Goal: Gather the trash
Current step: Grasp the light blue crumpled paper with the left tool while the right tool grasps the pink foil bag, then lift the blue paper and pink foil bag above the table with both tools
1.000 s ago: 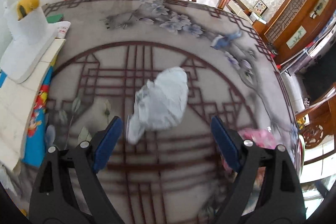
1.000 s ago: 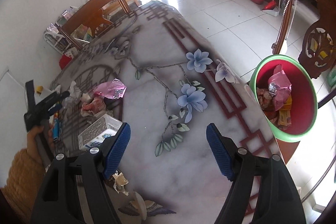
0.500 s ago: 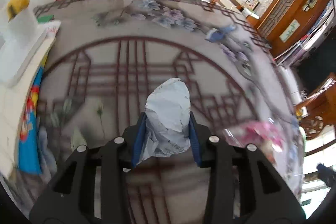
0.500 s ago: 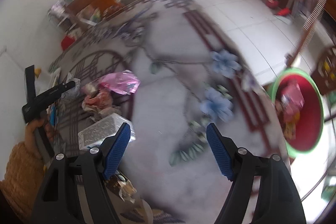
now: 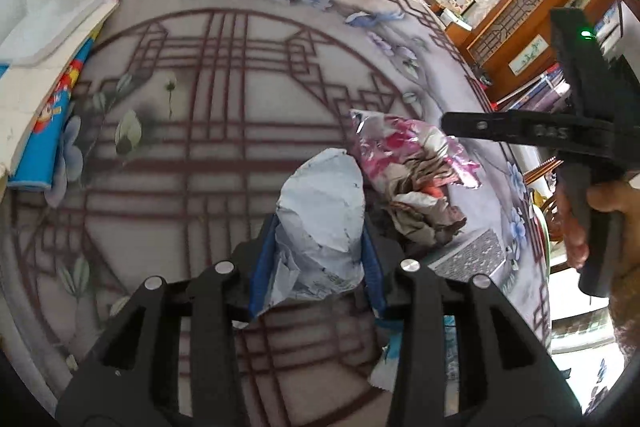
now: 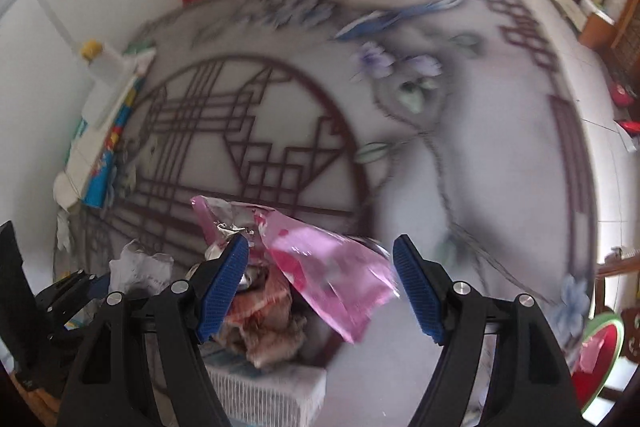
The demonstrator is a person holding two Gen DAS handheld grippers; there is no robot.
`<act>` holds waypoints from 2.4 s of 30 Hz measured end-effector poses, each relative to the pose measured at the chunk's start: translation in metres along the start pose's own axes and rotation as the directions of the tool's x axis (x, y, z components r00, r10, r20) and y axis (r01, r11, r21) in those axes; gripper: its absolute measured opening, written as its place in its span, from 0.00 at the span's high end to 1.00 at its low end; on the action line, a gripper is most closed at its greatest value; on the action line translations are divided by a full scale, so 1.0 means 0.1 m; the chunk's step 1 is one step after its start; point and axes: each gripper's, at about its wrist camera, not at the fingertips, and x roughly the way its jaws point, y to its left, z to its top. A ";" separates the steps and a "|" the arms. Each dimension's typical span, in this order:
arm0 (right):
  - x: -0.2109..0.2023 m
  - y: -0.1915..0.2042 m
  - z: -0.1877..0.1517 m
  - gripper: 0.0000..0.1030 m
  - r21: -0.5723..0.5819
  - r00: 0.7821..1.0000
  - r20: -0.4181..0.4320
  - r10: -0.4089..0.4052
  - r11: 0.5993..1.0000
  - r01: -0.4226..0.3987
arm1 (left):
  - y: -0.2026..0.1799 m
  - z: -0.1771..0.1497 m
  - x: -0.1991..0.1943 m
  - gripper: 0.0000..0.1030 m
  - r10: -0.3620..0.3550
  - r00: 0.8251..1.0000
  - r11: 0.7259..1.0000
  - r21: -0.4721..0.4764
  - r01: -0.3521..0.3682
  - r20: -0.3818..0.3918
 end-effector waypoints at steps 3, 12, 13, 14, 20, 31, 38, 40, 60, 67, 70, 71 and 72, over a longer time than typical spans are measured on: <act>0.18 0.05 0.01 0.30 -0.037 0.999 -0.053 -0.001 0.999 0.000 | 0.06 -0.02 0.03 0.59 0.003 1.000 1.000 -0.016 -0.003 -0.004; 0.20 0.10 -0.08 0.81 -0.056 0.999 -0.034 0.001 0.998 -0.003 | 0.24 -0.07 0.08 0.50 -0.009 1.000 0.996 -0.089 0.009 0.002; 0.16 0.10 -0.09 0.81 -0.057 1.000 -0.024 0.004 0.998 -0.005 | 0.25 -0.07 0.08 0.50 -0.009 1.000 0.996 -0.091 0.009 0.004; 0.10 0.11 -0.11 0.81 -0.058 1.000 -0.006 0.008 0.998 -0.008 | 0.24 -0.07 0.09 0.50 -0.010 1.000 0.996 -0.088 0.010 0.006; -0.38 0.09 -0.22 0.81 0.003 0.992 0.121 0.020 1.000 -0.021 | 0.17 -0.07 0.02 0.59 -0.006 1.000 0.999 -0.053 0.006 0.011; -0.95 0.04 -0.87 0.80 0.153 0.975 0.220 0.032 0.986 -0.067 | -0.08 -0.04 -0.24 0.60 -0.033 0.997 0.999 -0.016 0.034 0.065; -1.15 0.00 -1.37 0.80 0.259 0.965 0.262 -0.005 0.964 -0.065 | -0.34 -0.09 -0.42 0.60 -0.080 0.993 0.996 0.036 0.077 0.090; -1.23 -0.01 -1.48 0.80 0.275 0.960 0.277 -0.021 0.960 -0.059 | -0.41 -0.11 -0.46 0.59 -0.094 0.991 0.995 0.053 0.089 0.090; -1.78 -0.27 -2.23 0.80 0.400 0.918 0.383 -0.105 0.914 -0.063 | -1.20 -0.37 -0.71 0.58 -0.216 0.974 0.958 0.207 0.197 0.070; -1.85 -0.39 -2.42 0.80 0.440 0.915 0.384 -0.128 0.896 -0.060 | -1.37 -0.44 -0.70 0.59 -0.237 0.970 0.947 0.235 0.220 0.047; -1.85 -0.44 -2.49 0.80 0.454 0.915 0.381 -0.132 0.889 -0.061 | -1.43 -0.48 -0.69 0.58 -0.239 0.970 0.944 0.244 0.223 0.039; -1.85 -0.46 -2.51 0.80 0.459 0.915 0.380 -0.133 0.886 -0.062 | -1.43 -0.48 -0.69 0.58 -0.239 0.970 0.943 0.246 0.223 0.038; -1.85 -0.48 -2.53 0.80 0.463 0.916 0.380 -0.133 0.884 -0.064 | -1.45 -0.50 -0.69 0.58 -0.238 0.971 0.943 0.248 0.222 0.036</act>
